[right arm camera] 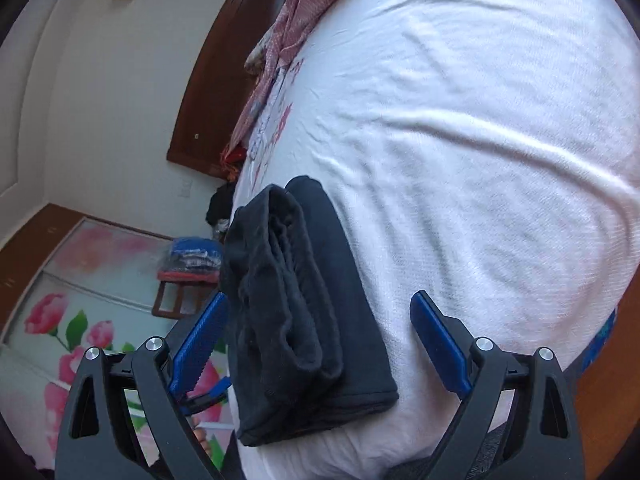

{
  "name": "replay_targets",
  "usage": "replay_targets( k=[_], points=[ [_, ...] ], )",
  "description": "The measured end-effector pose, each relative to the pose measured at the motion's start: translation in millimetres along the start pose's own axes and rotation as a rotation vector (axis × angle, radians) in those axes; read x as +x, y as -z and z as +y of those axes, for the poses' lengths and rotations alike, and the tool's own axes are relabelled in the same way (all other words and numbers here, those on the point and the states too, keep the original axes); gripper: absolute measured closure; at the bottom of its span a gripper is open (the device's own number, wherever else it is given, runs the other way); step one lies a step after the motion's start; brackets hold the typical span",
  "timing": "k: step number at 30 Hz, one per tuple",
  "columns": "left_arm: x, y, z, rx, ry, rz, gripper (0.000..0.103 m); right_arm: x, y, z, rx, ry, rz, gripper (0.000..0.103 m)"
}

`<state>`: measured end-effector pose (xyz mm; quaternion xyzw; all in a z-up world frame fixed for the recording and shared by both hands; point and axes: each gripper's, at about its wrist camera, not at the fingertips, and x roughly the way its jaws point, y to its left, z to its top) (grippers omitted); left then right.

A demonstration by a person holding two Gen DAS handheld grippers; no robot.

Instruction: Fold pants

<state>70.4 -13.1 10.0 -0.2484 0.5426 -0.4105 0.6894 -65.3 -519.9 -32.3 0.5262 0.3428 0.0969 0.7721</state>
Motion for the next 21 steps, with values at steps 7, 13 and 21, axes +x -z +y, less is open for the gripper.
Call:
replay_targets(
  k=[7, 13, 21],
  points=[
    [5.2, -8.1, 36.1, -0.209, 0.148, -0.003, 0.002, 12.4, 17.7, -5.8, 0.001, -0.168, 0.076, 0.011],
    [15.8, -3.0, 54.5, -0.310, 0.180, -0.034, 0.002, 32.1, 22.6, 28.4, -0.199, 0.023, 0.158, 0.011],
    [43.9, -13.4, 43.6, -0.291, 0.197, -0.009, 0.002, 29.3, 25.4, 23.5, -0.190, 0.073, 0.154, 0.043]
  ],
)
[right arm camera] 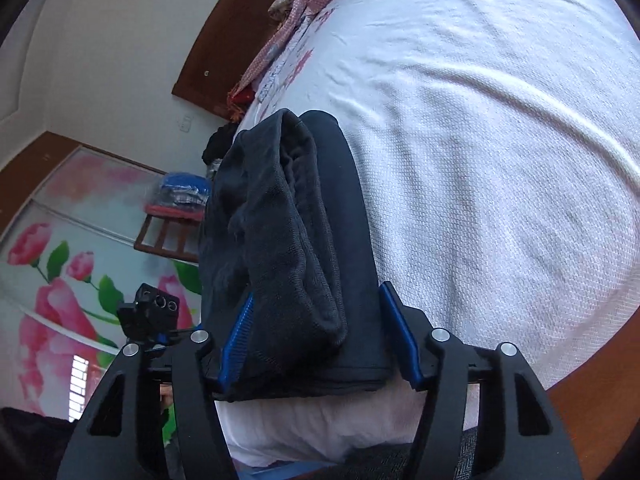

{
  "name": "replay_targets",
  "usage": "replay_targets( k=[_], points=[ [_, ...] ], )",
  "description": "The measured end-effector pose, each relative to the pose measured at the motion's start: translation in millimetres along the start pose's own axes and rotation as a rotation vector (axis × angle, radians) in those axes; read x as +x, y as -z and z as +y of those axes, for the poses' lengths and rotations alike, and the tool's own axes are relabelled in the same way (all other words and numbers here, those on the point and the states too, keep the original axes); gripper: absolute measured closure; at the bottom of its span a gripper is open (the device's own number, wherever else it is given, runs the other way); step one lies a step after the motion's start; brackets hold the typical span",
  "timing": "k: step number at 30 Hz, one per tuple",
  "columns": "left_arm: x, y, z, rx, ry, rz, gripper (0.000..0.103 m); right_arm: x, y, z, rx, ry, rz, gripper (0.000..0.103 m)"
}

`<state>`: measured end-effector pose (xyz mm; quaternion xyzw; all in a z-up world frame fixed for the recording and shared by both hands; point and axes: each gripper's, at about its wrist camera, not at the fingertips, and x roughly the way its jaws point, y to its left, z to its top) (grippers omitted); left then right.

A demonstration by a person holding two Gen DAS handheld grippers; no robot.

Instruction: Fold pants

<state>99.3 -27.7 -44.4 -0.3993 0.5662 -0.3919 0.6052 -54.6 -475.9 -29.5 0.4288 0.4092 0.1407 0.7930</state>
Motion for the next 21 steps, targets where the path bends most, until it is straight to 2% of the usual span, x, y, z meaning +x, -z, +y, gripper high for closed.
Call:
replay_targets(
  k=[3, 8, 10, 11, 12, 13, 14, 17, 21],
  points=[
    [4.1, 0.1, 0.6, 0.010, -0.020, -0.008, 0.002, 3.0, -2.6, 3.2, 0.014, 0.006, -0.001, 0.043],
    [2.7, 4.1, 0.2, 0.044, -0.008, -0.042, 0.002, 0.7, -1.9, 0.7, 0.020, 0.006, -0.008, 0.043],
    [8.6, 5.4, -4.4, 0.061, -0.024, -0.028, 0.003, -2.1, 1.7, 0.2, 0.014, 0.013, -0.013, 0.047],
    [11.0, 5.8, -6.3, 0.067, -0.041, -0.020, 0.018, -2.0, 2.0, 1.5, 0.019, 0.009, -0.015, 0.054],
    [13.9, 7.2, -5.0, 0.057, -0.058, -0.005, 0.051, -3.0, 3.0, 3.6, 0.023, 0.011, -0.021, 0.057],
    [15.4, 6.5, -2.0, 0.036, -0.065, -0.003, 0.064, -3.7, 3.6, 5.6, 0.026, 0.019, -0.025, 0.058],
    [13.9, 5.6, 2.6, 0.016, -0.056, 0.000, 0.082, -5.1, 4.0, 8.8, 0.027, 0.025, -0.029, 0.059],
    [12.0, 3.9, 5.2, 0.002, -0.058, 0.006, 0.088, -7.8, 4.4, 23.5, 0.003, 0.064, -0.037, 0.062],
    [4.8, 0.3, -17.1, 0.047, -0.038, -0.024, 0.089, -15.6, -0.8, 55.4, -0.052, 0.105, -0.047, 0.064]
  ],
)
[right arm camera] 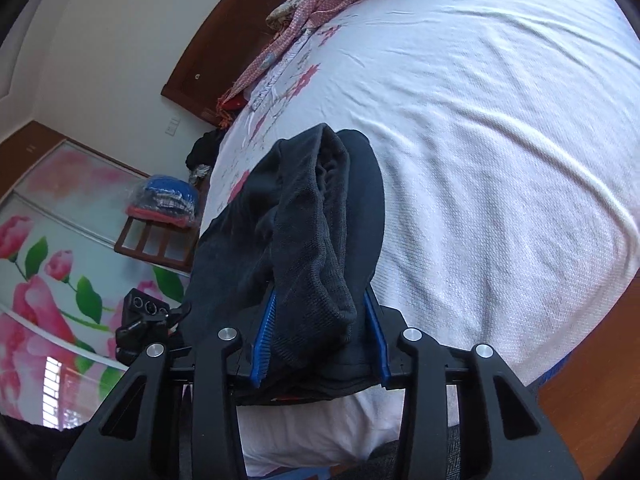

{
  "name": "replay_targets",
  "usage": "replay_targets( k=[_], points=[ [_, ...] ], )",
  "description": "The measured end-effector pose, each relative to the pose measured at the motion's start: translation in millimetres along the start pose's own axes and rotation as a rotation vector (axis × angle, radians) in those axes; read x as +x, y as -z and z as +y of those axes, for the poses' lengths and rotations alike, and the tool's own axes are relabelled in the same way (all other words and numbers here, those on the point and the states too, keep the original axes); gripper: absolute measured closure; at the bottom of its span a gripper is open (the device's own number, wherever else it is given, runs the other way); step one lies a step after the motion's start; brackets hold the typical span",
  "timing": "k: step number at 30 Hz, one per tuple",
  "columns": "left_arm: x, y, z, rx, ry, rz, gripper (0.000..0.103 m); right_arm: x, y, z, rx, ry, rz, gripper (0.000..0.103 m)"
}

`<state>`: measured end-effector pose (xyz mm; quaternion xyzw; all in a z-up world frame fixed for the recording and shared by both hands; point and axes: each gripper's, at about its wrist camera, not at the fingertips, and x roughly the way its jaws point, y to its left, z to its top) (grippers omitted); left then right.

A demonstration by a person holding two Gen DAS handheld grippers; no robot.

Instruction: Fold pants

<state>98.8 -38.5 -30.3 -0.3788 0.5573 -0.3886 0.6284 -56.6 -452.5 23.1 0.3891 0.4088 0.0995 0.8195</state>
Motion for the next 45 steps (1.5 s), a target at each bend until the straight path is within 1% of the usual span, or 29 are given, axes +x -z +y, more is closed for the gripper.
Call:
replay_targets(
  k=[4, 7, 11, 14, 16, 19, 20, 21, 22, 23, 24, 25, 26, 27, 28, 29, 30, 31, 32, 34, 35, 36, 38, 39, 41, 42, 43, 44, 45],
  points=[
    [-13.8, -15.8, -22.4, 0.030, 0.060, -0.028, 0.089, -2.4, -19.1, 39.9, -0.087, 0.003, 0.007, 0.065],
    [-27.2, -35.7, -36.2, 0.056, 0.083, -0.055, 0.089, 2.6, -40.2, 68.0, -0.146, -0.002, 0.005, 0.065],
    [-54.2, -70.4, -57.8, 0.125, 0.076, -0.101, 0.089, 26.4, -71.0, 101.4, -0.201, -0.024, -0.002, 0.065],
    [-80.7, -98.7, -71.4, 0.182, 0.051, -0.145, 0.089, 53.0, -91.0, 122.1, -0.218, -0.066, -0.020, 0.065],
    [-102.4, -118.4, -71.9, 0.209, 0.037, -0.174, 0.089, 74.9, -102.1, 131.1, -0.211, -0.099, -0.035, 0.065],
    [-124.7, -148.2, -64.3, 0.236, -0.029, -0.211, 0.089, 118.0, -108.8, 136.4, -0.195, -0.142, -0.051, 0.065],
    [-130.5, -156.6, -56.3, 0.235, -0.054, -0.215, 0.088, 135.9, -108.0, 135.0, -0.189, -0.142, -0.050, 0.065],
    [-134.8, -166.1, -46.0, 0.239, -0.099, -0.217, 0.086, 156.1, -105.5, 130.0, -0.178, -0.136, -0.035, 0.063],
    [-136.9, -173.6, -32.9, 0.236, -0.153, -0.214, 0.082, 178.8, -101.8, 115.7, -0.118, -0.123, 0.011, 0.058],
    [-141.3, -178.2, -11.4, 0.199, -0.227, -0.225, 0.066, 200.5, -95.3, 101.3, -0.055, -0.068, 0.066, 0.056],
    [-143.8, -179.1, 6.8, 0.171, -0.286, -0.222, 0.047, 215.4, -86.1, 87.5, -0.020, 0.012, 0.106, 0.053],
    [-144.8, -174.7, 26.8, 0.155, -0.346, -0.209, 0.039, 217.1, -76.1, 78.6, -0.008, 0.017, 0.093, 0.051],
    [-146.2, -170.3, 41.9, 0.136, -0.422, -0.203, 0.036, 207.1, -69.0, 74.6, 0.016, -0.034, 0.049, 0.050],
    [-150.8, -163.4, 54.2, 0.127, -0.449, -0.193, 0.036, 197.0, -63.6, 70.5, 0.047, -0.054, 0.033, 0.050],
    [-157.5, -154.8, 60.0, 0.127, -0.442, -0.200, 0.036, 186.4, -58.9, 68.2, 0.067, -0.050, 0.021, 0.050],
    [-165.1, -145.2, 62.3, 0.134, -0.449, -0.226, 0.032, 174.1, -55.2, 68.5, 0.068, -0.053, 0.001, 0.050],
    [-170.9, -135.2, 61.8, 0.146, -0.457, -0.248, 0.029, 162.4, -53.7, 71.3, 0.051, -0.028, -0.026, 0.050],
    [-174.1, -127.0, 57.3, 0.164, -0.451, -0.264, 0.029, 152.0, -54.4, 75.6, 0.030, 0.010, -0.054, 0.050],
    [-174.2, -119.7, 48.7, 0.195, -0.443, -0.277, 0.029, 143.1, -58.6, 80.3, 0.022, 0.016, -0.085, 0.050],
    [-164.5, -106.9, 20.0, 0.297, -0.416, -0.283, 0.024, 132.4, -73.6, 91.3, 0.044, -0.038, -0.159, 0.050],
    [-155.7, -103.3, 2.5, 0.346, -0.395, -0.278, 0.016, 134.5, -84.1, 100.9, 0.042, -0.087, -0.175, 0.049],
    [-143.1, -100.0, -14.3, 0.403, -0.370, -0.267, 0.015, 142.6, -96.4, 110.3, 0.038, -0.154, -0.170, 0.049],
    [-113.6, -96.2, -39.4, 0.478, -0.317, -0.213, 0.015, 173.2, -118.1, 130.7, 0.047, -0.236, -0.147, 0.049],
    [-95.4, -92.7, -43.5, 0.499, -0.310, -0.169, 0.015, 194.0, -126.7, 138.6, 0.056, -0.273, -0.118, 0.049],
    [-63.1, -84.7, -38.4, 0.502, -0.326, -0.083, 0.015, 236.4, -138.0, 144.6, 0.101, -0.337, -0.064, 0.049],
    [-53.0, -77.5, -30.9, 0.491, -0.329, -0.041, 0.015, 258.0, -141.0, 141.7, 0.139, -0.333, -0.024, 0.049],
    [-44.4, -70.9, -21.4, 0.476, -0.353, -0.014, 0.015, 271.5, -143.1, 131.5, 0.183, -0.267, -0.018, 0.049],
    [-41.0, -63.6, -12.7, 0.475, -0.361, -0.013, 0.015, 277.6, -141.9, 116.3, 0.228, -0.261, -0.047, 0.055],
    [-42.5, -55.7, -7.8, 0.502, -0.349, -0.029, 0.015, 279.0, -141.7, 100.2, 0.273, -0.278, -0.069, 0.084]
  ],
)
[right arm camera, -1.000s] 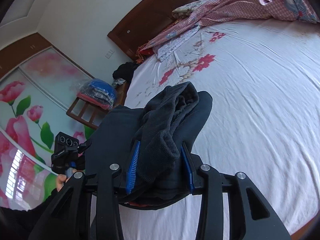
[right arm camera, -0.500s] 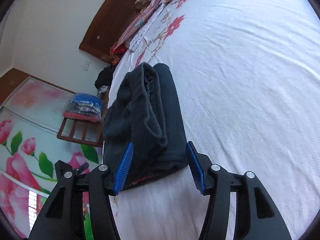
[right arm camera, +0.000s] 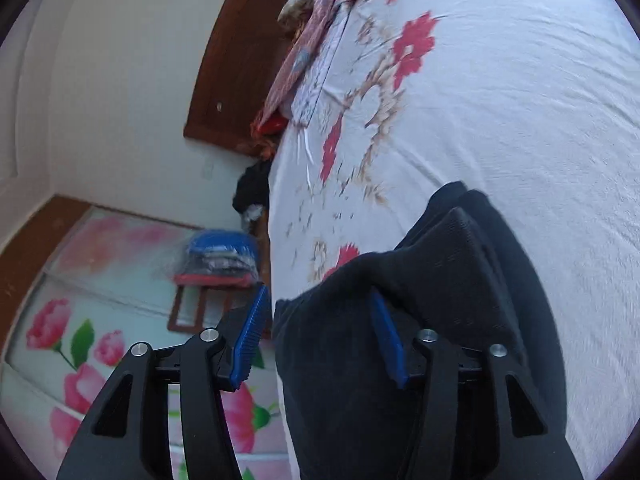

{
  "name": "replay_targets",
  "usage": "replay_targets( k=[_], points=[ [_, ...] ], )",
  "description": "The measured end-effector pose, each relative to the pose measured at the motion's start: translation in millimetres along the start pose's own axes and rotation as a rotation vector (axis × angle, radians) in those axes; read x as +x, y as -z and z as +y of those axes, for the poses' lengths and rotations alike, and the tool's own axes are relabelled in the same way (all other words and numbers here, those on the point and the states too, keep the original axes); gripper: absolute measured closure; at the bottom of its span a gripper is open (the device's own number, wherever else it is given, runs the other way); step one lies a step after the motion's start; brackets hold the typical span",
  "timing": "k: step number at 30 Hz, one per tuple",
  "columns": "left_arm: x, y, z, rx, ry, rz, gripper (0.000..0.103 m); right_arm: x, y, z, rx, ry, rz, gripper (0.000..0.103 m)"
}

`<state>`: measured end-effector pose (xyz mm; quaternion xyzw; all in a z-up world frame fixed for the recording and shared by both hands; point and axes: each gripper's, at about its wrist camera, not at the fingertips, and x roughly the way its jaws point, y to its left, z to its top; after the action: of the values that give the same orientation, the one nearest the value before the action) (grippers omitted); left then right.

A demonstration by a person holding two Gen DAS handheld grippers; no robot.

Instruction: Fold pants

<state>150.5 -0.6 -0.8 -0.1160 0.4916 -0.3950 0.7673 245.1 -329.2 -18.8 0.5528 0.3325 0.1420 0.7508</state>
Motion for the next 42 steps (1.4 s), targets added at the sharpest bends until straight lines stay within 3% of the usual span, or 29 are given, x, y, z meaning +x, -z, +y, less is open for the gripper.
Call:
replay_targets(
  k=[1, 3, 5, 8, 10, 12, 13, 14, 16, 17, 18, 19, 20, 23, 24, 26, 30, 33, 36, 39, 42],
  points=[
    [-2.9, 5.2, 0.0, 0.009, 0.002, -0.015, 0.015, -1.6, -1.5, -9.9, 0.033, 0.031, 0.006, 0.098],
    [-8.0, 7.4, 4.1, -0.036, 0.031, -0.026, 0.015, -8.0, 2.3, -5.9, -0.006, 0.053, 0.020, 0.103],
    [-9.2, 5.7, 4.9, -0.027, 0.031, -0.022, 0.015, -21.5, 14.1, 14.3, -0.067, 0.071, 0.025, 0.095],
    [-9.7, 4.3, 2.3, -0.010, 0.013, -0.018, 0.015, -54.9, 42.9, 35.7, -0.130, 0.018, 0.027, 0.066],
    [-9.8, 5.3, -1.4, 0.013, -0.005, -0.018, 0.015, -76.5, 66.3, 32.4, -0.127, -0.016, 0.049, 0.064],
    [-7.7, 3.8, -3.8, 0.033, -0.020, -0.020, 0.015, -88.5, 82.1, 10.8, -0.133, 0.108, 0.065, 0.065],
    [-7.1, 4.2, -3.5, 0.039, -0.023, -0.019, 0.015, -92.7, 82.6, -5.5, -0.112, 0.107, 0.063, 0.070],
    [-7.2, 4.0, -3.3, 0.039, -0.022, -0.018, 0.015, -101.0, 82.7, -25.8, -0.019, 0.035, 0.056, 0.079],
    [-7.8, 2.9, -3.6, 0.030, -0.028, -0.017, 0.015, -114.4, 85.6, -38.8, 0.092, -0.017, 0.036, 0.079],
    [-8.9, 1.4, -3.7, 0.024, -0.038, -0.012, 0.015, -122.4, 87.4, -31.4, 0.071, 0.007, 0.021, 0.074],
    [-12.3, -0.5, -4.7, 0.012, -0.060, -0.011, 0.014, -129.1, 89.1, -20.6, 0.030, 0.048, 0.020, 0.054],
    [-17.0, -2.1, -6.3, -0.002, -0.083, -0.015, 0.012, -134.8, 91.3, -9.3, -0.014, 0.097, 0.026, 0.045],
    [-21.4, -2.6, -8.6, -0.015, -0.099, -0.017, 0.003, -140.8, 94.9, 2.0, -0.057, 0.125, 0.033, 0.040],
    [-45.6, 7.1, -12.9, -0.076, -0.205, -0.022, 0.002, -154.0, 112.3, 23.5, -0.144, 0.205, 0.094, 0.039],
    [-53.3, 14.0, -12.4, -0.094, -0.252, -0.019, 0.002, -155.4, 118.8, 27.2, -0.167, 0.232, 0.115, 0.029],
    [-70.1, 29.4, -14.3, -0.130, -0.347, -0.018, 0.002, -159.9, 133.4, 29.1, -0.202, 0.336, 0.163, 0.019],
    [-96.6, 66.9, -16.8, -0.177, -0.595, 0.007, 0.002, -163.4, 168.3, 32.4, -0.294, 0.504, 0.233, 0.019],
    [-103.1, 86.6, -18.0, -0.197, -0.729, 0.043, 0.002, -150.8, 189.2, 38.2, -0.377, 0.626, 0.296, 0.019],
    [-98.2, 97.6, -28.6, -0.162, -0.815, 0.081, 0.002, -131.3, 211.0, 47.1, -0.512, 0.776, 0.327, 0.019],
    [-91.1, 97.5, -50.9, -0.077, -0.862, 0.083, 0.002, -116.3, 227.2, 48.5, -0.592, 0.841, 0.325, 0.019],
    [-86.1, 95.9, -60.6, -0.081, -0.893, 0.073, 0.002, -102.9, 236.3, 48.9, -0.636, 0.887, 0.292, 0.019]
  ],
)
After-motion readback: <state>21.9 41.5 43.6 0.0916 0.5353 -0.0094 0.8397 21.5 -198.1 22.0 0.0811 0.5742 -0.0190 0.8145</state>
